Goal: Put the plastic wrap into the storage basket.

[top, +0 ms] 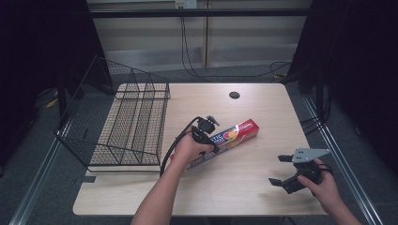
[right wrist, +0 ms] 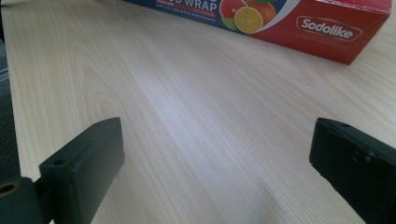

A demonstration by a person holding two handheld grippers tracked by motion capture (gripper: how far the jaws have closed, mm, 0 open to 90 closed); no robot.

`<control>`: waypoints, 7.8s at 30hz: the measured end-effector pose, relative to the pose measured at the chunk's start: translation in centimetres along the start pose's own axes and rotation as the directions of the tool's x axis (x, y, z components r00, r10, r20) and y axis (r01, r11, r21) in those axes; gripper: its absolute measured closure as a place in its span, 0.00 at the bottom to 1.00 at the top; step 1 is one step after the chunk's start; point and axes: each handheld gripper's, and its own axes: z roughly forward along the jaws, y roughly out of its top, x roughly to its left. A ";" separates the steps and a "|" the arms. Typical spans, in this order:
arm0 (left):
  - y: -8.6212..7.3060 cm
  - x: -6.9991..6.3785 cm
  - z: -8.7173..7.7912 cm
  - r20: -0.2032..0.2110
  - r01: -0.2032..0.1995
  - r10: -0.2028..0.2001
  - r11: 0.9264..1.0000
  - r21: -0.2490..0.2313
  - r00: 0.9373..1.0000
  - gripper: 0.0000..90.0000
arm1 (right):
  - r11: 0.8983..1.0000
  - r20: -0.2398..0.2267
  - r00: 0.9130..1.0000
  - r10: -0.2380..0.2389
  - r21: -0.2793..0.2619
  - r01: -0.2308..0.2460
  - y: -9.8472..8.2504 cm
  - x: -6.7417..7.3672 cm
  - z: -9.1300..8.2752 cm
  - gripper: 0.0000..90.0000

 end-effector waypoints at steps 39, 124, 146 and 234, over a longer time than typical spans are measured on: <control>2.4 -1.6 0.8 0.021 -0.009 0.007 0.995 0.102 1.000 0.48 | 1.000 0.000 1.000 0.013 -0.016 -0.013 0.0 -0.2 -0.1 0.03; 3.0 3.1 -19.9 -0.097 0.321 -0.319 0.947 0.007 0.943 0.49 | 0.999 -0.008 1.000 0.018 -0.034 -0.018 0.1 -0.1 -0.1 0.03; 1.8 4.6 -23.0 -0.119 0.377 -0.377 0.926 -0.029 0.918 0.49 | 0.999 -0.007 1.000 0.021 -0.028 -0.021 0.2 0.0 -0.2 0.03; -3.6 9.1 -29.4 -0.246 0.552 -0.572 0.820 -0.149 0.783 0.49 | 1.000 -0.009 1.000 0.022 -0.020 -0.022 0.1 0.1 0.0 0.03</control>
